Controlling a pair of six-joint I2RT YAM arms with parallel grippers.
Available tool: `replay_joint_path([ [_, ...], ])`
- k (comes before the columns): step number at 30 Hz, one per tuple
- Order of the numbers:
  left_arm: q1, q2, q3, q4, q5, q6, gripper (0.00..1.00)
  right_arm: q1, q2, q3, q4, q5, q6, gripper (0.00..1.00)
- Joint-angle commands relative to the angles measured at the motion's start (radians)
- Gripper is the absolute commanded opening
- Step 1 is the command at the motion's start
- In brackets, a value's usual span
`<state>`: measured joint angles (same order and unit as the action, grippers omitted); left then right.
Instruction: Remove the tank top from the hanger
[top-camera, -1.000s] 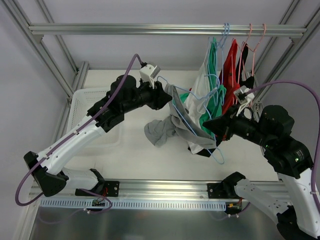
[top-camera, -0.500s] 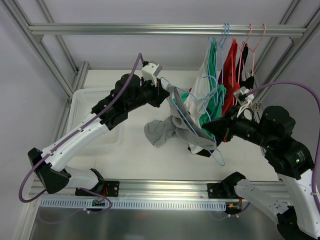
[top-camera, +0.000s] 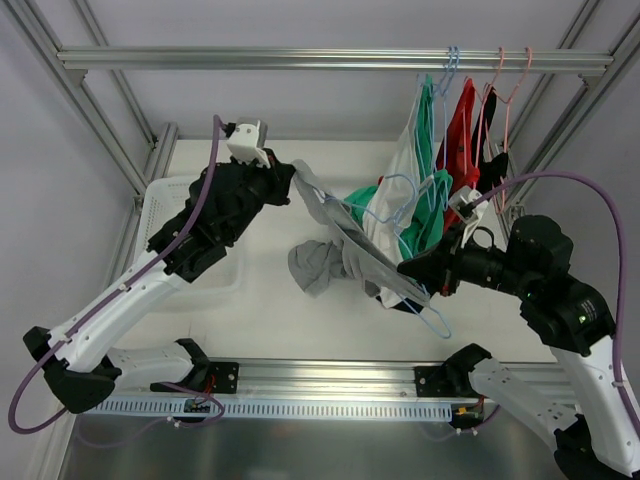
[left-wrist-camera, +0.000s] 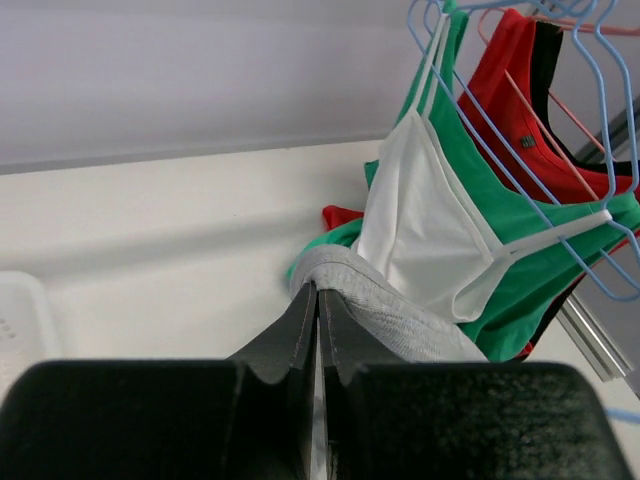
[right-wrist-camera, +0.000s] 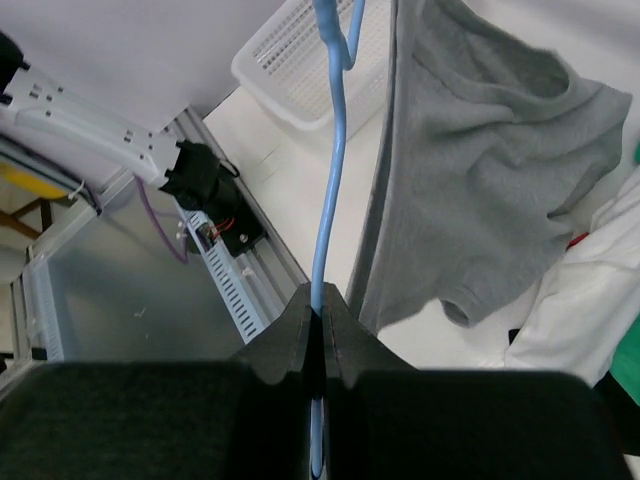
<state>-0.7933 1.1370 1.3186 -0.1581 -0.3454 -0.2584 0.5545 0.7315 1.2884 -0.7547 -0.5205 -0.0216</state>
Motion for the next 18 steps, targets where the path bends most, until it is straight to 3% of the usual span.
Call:
replay_joint_path([
  [1, -0.009, -0.040, -0.016, 0.058, -0.154, -0.019, 0.00, 0.005, -0.066, -0.012, 0.008, -0.168, -0.077, 0.00],
  [10, -0.009, -0.212, -0.157, 0.031, -0.115, -0.047, 0.00, 0.005, -0.161, -0.079, 0.167, -0.313, -0.087, 0.00],
  [13, -0.009, -0.256, -0.191, 0.012, 0.029, -0.051, 0.00, 0.004, -0.167, -0.126, 0.326, -0.352, -0.046, 0.00],
  [15, -0.009, -0.296, -0.232, 0.035, 0.232, -0.064, 0.00, 0.005, -0.159, -0.156, 0.452, -0.316, 0.008, 0.00],
  [17, -0.009, -0.318, -0.318, 0.066, 0.345, -0.080, 0.00, 0.005, -0.150, -0.213, 0.575, -0.222, 0.102, 0.00],
  [18, -0.009, -0.344, -0.352, 0.084, 0.424, -0.093, 0.00, 0.005, -0.147, -0.234, 0.709, -0.195, 0.133, 0.00],
])
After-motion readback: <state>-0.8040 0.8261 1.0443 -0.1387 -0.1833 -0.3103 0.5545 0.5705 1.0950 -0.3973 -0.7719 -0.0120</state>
